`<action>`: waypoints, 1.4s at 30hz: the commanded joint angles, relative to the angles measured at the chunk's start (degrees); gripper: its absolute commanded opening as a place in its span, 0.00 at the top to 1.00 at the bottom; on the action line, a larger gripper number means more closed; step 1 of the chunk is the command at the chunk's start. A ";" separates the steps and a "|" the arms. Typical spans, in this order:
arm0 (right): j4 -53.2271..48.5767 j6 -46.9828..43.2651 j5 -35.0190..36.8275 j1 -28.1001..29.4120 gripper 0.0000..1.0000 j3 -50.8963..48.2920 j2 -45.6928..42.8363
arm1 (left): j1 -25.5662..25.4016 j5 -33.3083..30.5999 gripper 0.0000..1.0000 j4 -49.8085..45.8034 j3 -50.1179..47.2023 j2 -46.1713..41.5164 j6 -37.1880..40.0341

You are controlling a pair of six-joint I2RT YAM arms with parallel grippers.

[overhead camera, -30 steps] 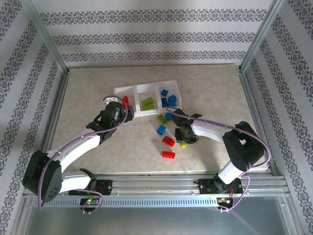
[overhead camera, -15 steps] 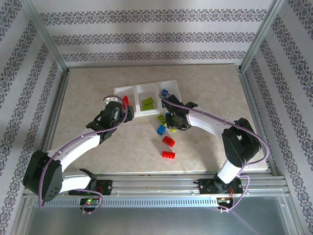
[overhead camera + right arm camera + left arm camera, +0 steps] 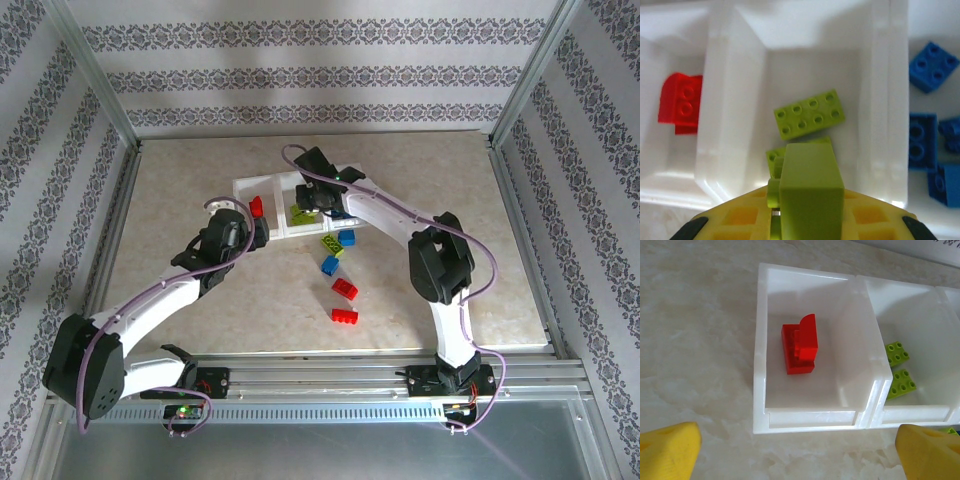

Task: Sort the legos into containers by color
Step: Place the lego in the container.

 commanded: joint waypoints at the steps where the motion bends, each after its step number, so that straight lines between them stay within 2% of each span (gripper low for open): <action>1: -1.53 -3.80 2.47 0.22 0.79 5.46 4.20 | 0.89 -0.14 0.00 1.41 -0.83 -1.40 -0.65; 13: -1.71 -8.01 4.65 -0.13 0.77 21.34 16.94 | 1.66 0.99 0.00 1.40 -1.28 -1.63 -0.83; 20: -2.21 -8.17 4.09 -0.82 0.74 26.59 21.46 | 1.86 1.45 0.00 1.14 -1.52 -1.94 -0.74; 29: -2.15 -7.36 2.06 -1.74 0.59 26.97 21.78 | 1.92 2.32 0.00 1.30 -1.15 -1.82 0.02; 42: -1.57 -6.73 0.80 -1.73 0.55 23.83 15.71 | 1.92 5.83 0.00 1.38 -0.11 -1.64 3.94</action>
